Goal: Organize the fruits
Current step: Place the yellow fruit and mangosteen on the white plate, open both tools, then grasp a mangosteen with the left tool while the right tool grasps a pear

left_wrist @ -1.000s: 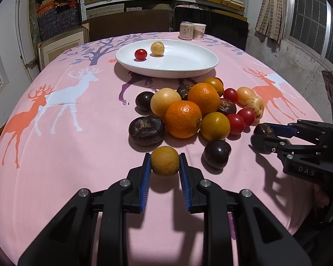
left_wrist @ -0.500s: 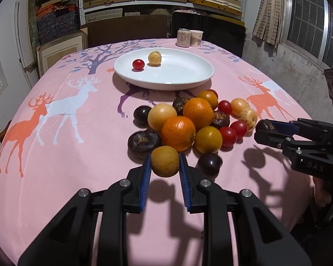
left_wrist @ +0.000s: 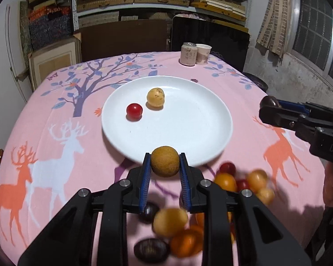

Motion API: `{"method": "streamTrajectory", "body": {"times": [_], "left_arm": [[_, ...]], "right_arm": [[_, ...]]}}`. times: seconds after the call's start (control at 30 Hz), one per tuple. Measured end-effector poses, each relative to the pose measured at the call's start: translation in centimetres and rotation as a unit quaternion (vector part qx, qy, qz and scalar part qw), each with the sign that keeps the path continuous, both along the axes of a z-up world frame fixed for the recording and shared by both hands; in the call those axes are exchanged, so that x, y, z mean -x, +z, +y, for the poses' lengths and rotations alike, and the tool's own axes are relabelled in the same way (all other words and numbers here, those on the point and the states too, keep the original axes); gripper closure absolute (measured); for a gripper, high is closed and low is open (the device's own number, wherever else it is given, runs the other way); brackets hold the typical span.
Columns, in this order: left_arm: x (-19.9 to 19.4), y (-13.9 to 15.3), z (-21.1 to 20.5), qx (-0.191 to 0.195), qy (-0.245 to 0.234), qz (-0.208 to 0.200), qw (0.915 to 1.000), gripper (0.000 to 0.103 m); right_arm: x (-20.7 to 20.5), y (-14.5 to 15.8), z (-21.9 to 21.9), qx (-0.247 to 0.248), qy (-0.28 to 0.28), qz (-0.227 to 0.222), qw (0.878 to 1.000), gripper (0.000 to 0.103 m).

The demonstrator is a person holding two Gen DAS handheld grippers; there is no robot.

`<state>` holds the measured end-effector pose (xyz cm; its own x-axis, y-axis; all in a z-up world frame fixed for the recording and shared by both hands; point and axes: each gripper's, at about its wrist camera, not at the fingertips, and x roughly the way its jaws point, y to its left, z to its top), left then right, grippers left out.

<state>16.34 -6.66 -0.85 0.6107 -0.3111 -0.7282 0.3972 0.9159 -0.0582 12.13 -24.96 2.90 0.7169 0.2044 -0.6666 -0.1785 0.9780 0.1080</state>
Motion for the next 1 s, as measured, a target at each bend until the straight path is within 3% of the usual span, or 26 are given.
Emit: {"method": "streamTrajectory", "body": {"times": [0.23,0.43,0.5,0.53,0.57,0.63,0.83,1.0], "left_arm": [[-7.9,-3.4,-0.9,-0.007,0.02,0.049,0.9986,0.079],[-11.2,-5.9,-1.2,-0.02,0.03,0.074,0.9966,0.079],[-11.4,-5.8,-1.0,-0.016,0.029,0.071,0.9969,0.067],[-11.1,-5.5,-0.9,-0.018,0.032,0.062,0.9974,0.047],[-10.6,-4.9,-0.7,-0.018,0.037,0.046,0.9981,0.031],[-9.5,-3.8,-0.3,-0.015,0.041,0.016,0.9989,0.025],[-4.0,-1.2,1.4,0.003,0.01,0.001,0.9999,0.025],[3.0,-1.4,3.7,-0.002,-0.013,0.0,0.9999,0.025]], "right_arm": [[-9.4,-2.9,0.8,0.015,-0.006,0.04,0.999,0.063],[-15.6,-7.2,1.9,0.016,-0.006,0.083,0.996,0.062],[-16.2,-7.5,2.0,0.017,-0.013,0.071,0.997,0.044],[-16.2,-7.3,1.9,0.016,-0.018,0.063,0.998,0.042],[-15.9,-7.0,1.8,0.01,-0.019,0.056,0.998,0.042],[-15.2,-6.2,1.5,0.003,-0.018,0.048,0.999,0.042],[-8.7,-3.3,0.5,-0.002,-0.015,0.014,1.0,0.042],[0.0,-2.9,-0.3,-0.009,-0.013,-0.002,1.0,0.042]]}}
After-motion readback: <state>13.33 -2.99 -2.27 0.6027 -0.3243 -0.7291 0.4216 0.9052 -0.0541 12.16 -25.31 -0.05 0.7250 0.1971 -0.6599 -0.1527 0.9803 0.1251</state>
